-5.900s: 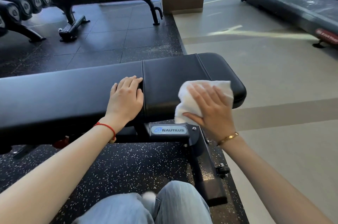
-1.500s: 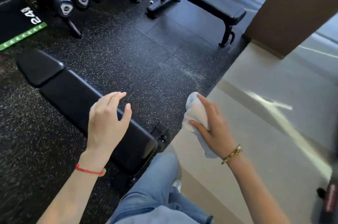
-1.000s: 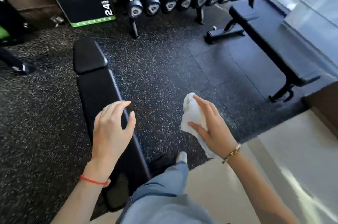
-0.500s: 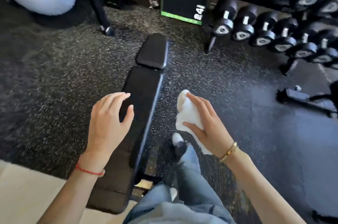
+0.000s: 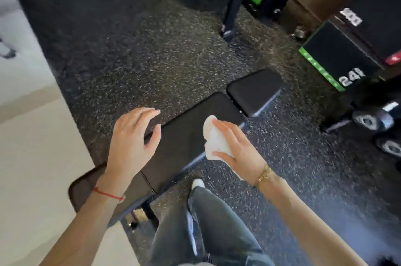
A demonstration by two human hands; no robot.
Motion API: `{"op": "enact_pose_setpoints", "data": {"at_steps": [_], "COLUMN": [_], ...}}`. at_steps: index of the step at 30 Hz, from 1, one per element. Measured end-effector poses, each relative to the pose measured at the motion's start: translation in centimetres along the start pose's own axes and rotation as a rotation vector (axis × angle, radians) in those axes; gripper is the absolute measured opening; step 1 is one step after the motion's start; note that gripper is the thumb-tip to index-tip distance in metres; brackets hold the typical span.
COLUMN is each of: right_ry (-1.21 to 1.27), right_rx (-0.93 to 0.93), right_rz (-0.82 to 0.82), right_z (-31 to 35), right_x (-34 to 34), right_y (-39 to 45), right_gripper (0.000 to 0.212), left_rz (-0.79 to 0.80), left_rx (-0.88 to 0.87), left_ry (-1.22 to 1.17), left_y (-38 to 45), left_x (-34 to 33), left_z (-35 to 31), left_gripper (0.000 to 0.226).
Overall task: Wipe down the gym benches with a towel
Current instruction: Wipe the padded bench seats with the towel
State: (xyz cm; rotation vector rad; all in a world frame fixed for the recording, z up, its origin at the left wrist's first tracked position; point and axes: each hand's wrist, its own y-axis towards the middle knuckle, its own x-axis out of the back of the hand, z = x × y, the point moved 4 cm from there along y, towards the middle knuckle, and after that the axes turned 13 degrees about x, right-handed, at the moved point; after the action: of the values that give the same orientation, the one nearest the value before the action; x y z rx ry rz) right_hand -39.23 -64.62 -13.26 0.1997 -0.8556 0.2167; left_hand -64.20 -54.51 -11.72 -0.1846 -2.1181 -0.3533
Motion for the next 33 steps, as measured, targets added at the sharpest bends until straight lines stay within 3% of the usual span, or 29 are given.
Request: {"op": "enact_pose_setpoints", "data": {"at_steps": [8, 16, 22, 26, 33], "right_ry": [-0.115, -0.153, -0.153, -0.101, -0.313], "right_rx": [0.22, 0.329, 0.387, 0.592, 0.96], "right_rz": [0.292, 0.49, 0.491, 0.529, 0.25], "right_z": [-7.6, -13.6, -16.8, -17.5, -18.7], "right_x": [-11.1, -26.2, -36.5, -41.8, -43.5], "right_y": [4.2, 4.5, 5.2, 3.5, 1.0], "right_gripper": [0.078, 0.071, 0.07, 0.077, 0.068], "left_rz": [-0.085, 0.04, 0.049, -0.005, -0.158], "left_rx": [0.196, 0.349, 0.395, 0.389, 0.341], "left_ry": [0.121, 0.274, 0.344, 0.37, 0.365], "left_y": [-7.9, -19.7, -24.3, -26.3, -29.0], "left_x": [-7.4, -17.6, -23.7, -26.5, -27.6], "left_z": [9.9, 20.3, 28.7, 32.7, 34.2], "left_gripper": [0.031, 0.038, 0.044, 0.047, 0.047]}}
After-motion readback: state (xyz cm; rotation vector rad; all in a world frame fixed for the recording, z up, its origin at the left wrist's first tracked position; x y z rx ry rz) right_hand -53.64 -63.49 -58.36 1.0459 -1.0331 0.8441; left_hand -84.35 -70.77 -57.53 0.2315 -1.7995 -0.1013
